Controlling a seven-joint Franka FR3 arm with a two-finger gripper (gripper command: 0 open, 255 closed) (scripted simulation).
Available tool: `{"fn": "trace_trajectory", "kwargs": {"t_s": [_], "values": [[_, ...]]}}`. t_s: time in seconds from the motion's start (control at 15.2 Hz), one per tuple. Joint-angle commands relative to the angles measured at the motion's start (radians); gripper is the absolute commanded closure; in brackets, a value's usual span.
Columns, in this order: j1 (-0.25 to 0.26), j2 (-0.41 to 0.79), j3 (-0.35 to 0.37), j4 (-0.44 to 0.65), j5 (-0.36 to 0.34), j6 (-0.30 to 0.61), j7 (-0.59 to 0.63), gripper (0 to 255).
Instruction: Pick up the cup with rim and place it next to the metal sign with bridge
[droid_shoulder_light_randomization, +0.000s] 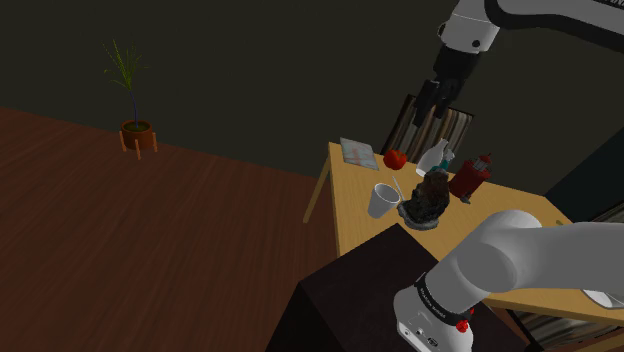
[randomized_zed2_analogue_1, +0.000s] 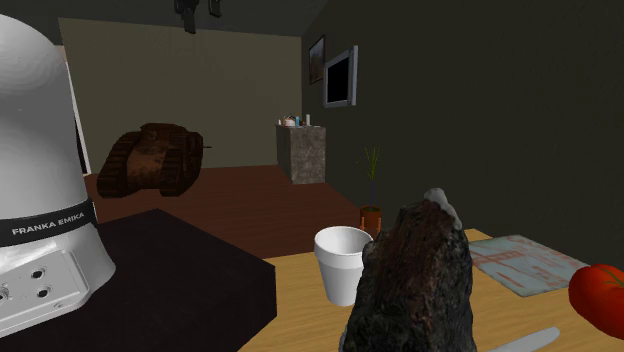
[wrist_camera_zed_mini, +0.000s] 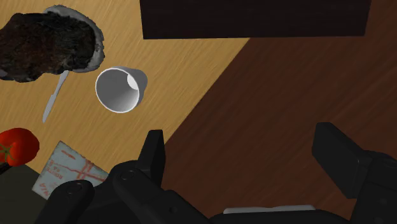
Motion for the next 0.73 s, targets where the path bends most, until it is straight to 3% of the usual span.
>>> {"fn": "trace_trajectory", "kwargs": {"t_s": [0.0, 0.66], "values": [[0.000, 0.000, 0.000, 0.000, 0.000, 0.000, 0.000, 0], [-0.045, 0.058, -0.105, -0.260, -0.091, 0.324, -0.053, 0]]}}
